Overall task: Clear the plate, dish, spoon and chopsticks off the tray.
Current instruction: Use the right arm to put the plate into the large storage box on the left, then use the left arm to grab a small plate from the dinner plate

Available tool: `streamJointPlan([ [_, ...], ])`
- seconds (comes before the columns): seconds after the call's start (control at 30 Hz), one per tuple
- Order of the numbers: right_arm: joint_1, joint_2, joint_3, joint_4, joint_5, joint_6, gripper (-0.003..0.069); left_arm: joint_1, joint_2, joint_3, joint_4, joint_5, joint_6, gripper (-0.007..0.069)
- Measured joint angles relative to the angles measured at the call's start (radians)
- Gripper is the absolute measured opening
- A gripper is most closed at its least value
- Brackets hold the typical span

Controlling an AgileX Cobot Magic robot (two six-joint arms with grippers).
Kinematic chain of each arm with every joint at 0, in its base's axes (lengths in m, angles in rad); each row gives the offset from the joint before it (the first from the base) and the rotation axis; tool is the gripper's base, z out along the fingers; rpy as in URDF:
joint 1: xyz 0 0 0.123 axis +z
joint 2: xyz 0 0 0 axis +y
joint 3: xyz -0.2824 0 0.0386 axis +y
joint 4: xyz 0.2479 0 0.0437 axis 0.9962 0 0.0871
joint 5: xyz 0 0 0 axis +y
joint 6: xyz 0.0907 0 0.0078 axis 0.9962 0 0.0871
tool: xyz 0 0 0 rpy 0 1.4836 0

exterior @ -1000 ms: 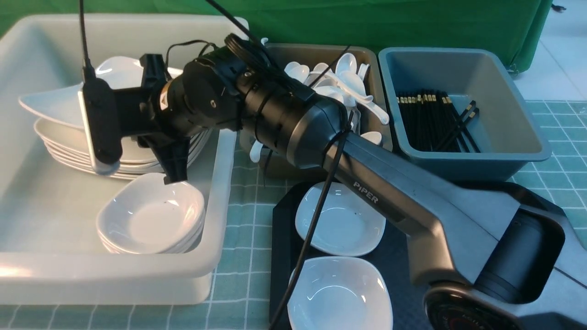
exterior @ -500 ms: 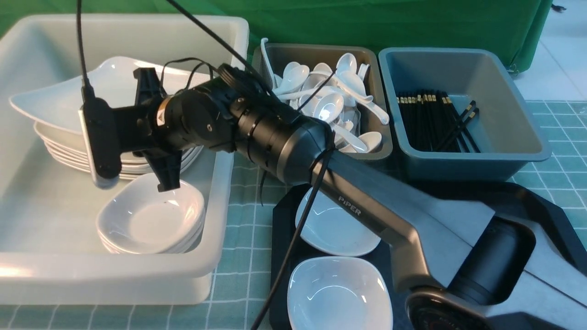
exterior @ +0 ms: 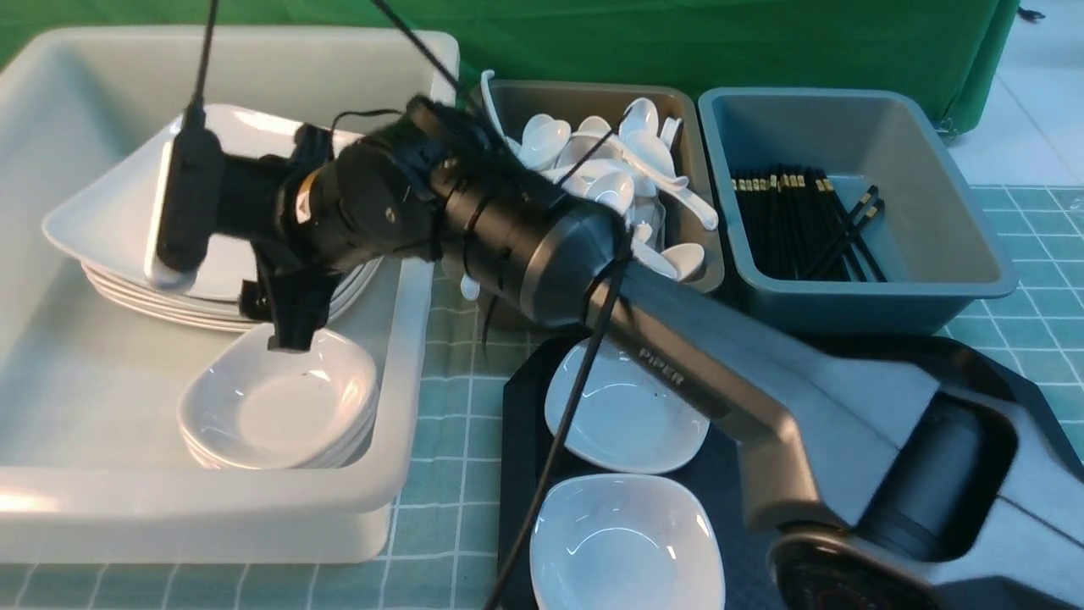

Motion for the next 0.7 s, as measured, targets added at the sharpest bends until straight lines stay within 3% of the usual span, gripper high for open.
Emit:
streamJointPlan([
  [0.17,0.0,-0.116,0.0,-0.095,0.234,0.18,0.0423,0.0,0.003,0.0,-0.031,-0.003,0.009,0.0017],
  [0.27,0.0,-0.238,0.001,-0.142,0.415,0.311,0.0285,0.0,0.037,0.0,-0.07,-0.003,0.053,0.0017],
  [0.4,0.0,-0.396,0.008,-0.221,0.417,0.471,0.0104,-0.007,0.159,0.0,-0.151,-0.004,0.131,0.0017],
  [0.53,0.0,-0.561,0.116,-0.266,0.417,0.593,0.0023,-0.051,0.32,0.0,-0.197,-0.004,0.203,0.0017],
  [0.7,0.0,-0.831,0.436,-0.27,0.417,0.689,0.0021,-0.105,0.528,0.0,-0.219,-0.045,0.317,0.0017],
])
